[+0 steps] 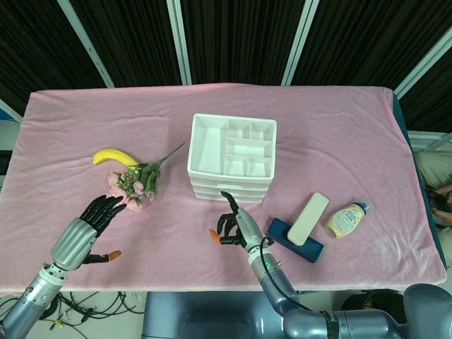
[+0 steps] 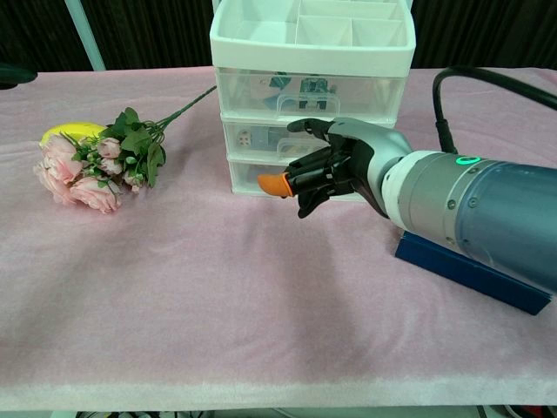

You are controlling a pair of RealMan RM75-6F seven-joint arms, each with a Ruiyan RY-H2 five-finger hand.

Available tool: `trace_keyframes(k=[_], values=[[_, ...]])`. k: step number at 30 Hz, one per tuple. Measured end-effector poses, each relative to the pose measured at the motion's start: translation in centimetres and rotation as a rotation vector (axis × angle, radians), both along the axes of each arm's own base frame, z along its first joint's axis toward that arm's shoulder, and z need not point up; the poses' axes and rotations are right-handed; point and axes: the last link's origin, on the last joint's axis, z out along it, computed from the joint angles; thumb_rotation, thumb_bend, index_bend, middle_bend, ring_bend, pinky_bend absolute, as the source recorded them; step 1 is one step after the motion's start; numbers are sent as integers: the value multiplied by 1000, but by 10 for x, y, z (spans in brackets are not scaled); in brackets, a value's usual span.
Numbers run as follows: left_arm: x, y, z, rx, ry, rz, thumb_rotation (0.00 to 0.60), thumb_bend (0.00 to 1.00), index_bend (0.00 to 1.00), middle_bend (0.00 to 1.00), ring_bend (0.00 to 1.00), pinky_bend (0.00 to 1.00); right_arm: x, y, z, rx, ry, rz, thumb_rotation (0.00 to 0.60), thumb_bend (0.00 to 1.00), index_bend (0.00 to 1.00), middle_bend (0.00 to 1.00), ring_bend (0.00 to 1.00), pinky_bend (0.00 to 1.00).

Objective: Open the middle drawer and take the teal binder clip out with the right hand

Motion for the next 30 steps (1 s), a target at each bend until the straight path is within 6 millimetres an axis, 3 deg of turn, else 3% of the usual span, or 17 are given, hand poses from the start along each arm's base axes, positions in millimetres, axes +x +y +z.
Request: trace_keyframes(k=[30], values=[[-2, 2, 1, 1, -5, 15, 600, 0, 0, 0, 0, 0, 10, -14, -5, -41, -136, -87, 600, 284, 1, 663, 671, 484]])
